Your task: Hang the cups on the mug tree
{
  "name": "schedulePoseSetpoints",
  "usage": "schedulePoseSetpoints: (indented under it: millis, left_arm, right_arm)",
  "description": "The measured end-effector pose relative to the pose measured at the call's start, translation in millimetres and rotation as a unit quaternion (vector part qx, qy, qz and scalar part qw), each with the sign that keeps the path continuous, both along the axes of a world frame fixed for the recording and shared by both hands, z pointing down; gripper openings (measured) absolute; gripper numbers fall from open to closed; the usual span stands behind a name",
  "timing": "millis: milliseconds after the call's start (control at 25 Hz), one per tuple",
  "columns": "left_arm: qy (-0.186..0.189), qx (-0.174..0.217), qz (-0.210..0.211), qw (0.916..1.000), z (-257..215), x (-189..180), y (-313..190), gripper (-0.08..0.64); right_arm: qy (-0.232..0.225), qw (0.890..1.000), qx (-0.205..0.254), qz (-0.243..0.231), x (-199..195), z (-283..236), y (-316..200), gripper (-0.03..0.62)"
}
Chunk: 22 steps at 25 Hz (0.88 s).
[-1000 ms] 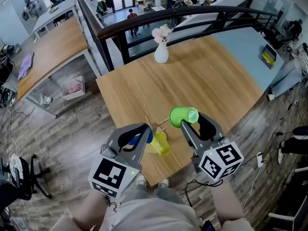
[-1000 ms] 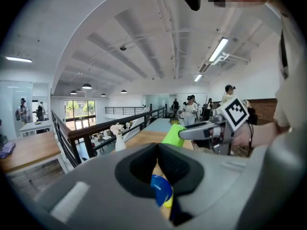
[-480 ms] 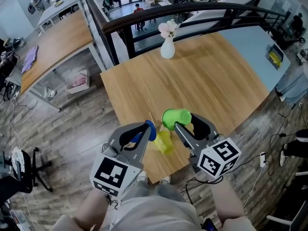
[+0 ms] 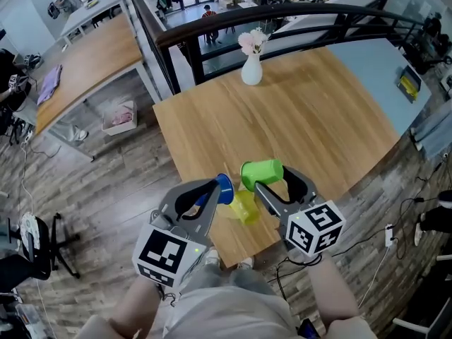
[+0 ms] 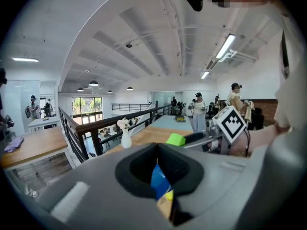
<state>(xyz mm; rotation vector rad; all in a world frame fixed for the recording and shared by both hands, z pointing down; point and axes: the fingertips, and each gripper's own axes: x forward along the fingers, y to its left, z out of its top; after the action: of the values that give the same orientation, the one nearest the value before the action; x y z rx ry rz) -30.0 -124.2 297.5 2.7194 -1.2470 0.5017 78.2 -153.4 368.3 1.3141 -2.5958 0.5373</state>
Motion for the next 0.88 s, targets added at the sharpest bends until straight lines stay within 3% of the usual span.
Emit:
schedulePoseSetpoints:
  millis: [520,880]
  left_arm:
    - [0.003,-0.01,-0.007,0.9999,8.3,-1.1,4.1,0.003]
    - [0.009,0.004,-0.003,0.9999,-3.0,0.2,8.8,0.002]
  right_arm:
    - [0.027,0.999,-0.01,0.026,10.4,9.4,3.6,0.324]
    - [0.016,0.997,0.037,0.068,32.6,-34.8,10.4,0.291]
